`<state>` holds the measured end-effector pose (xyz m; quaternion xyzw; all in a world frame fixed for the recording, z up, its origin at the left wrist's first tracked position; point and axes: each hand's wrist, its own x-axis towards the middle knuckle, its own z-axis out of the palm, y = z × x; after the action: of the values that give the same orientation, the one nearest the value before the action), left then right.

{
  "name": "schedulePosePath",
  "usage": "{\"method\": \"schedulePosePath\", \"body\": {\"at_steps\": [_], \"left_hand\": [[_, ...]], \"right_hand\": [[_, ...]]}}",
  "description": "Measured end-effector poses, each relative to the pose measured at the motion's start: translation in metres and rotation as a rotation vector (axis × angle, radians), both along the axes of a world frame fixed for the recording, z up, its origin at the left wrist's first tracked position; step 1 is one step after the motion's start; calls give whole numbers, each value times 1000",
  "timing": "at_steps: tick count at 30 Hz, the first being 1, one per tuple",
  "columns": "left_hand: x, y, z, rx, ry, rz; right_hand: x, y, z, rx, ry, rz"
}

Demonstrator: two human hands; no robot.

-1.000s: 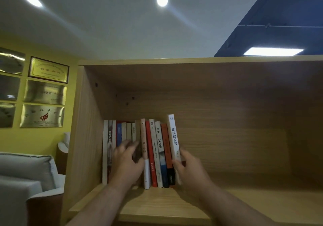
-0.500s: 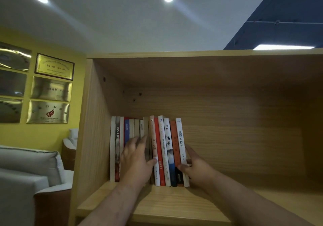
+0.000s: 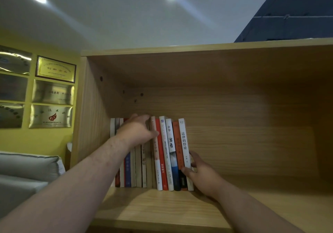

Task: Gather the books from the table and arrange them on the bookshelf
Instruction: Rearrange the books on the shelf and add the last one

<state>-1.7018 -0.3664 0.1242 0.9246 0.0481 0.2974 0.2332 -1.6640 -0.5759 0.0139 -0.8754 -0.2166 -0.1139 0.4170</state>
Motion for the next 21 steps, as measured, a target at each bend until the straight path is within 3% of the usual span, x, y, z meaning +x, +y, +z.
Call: {"method": "schedulePosePath", "body": {"at_steps": [7, 21], "left_hand": [[1, 3, -15, -79, -278, -86], [-37, 27, -28, -302, -518, -164]], "right_hand": [[4, -2, -1, 6, -3, -8], [1, -3, 1, -2, 6, 5]]}}
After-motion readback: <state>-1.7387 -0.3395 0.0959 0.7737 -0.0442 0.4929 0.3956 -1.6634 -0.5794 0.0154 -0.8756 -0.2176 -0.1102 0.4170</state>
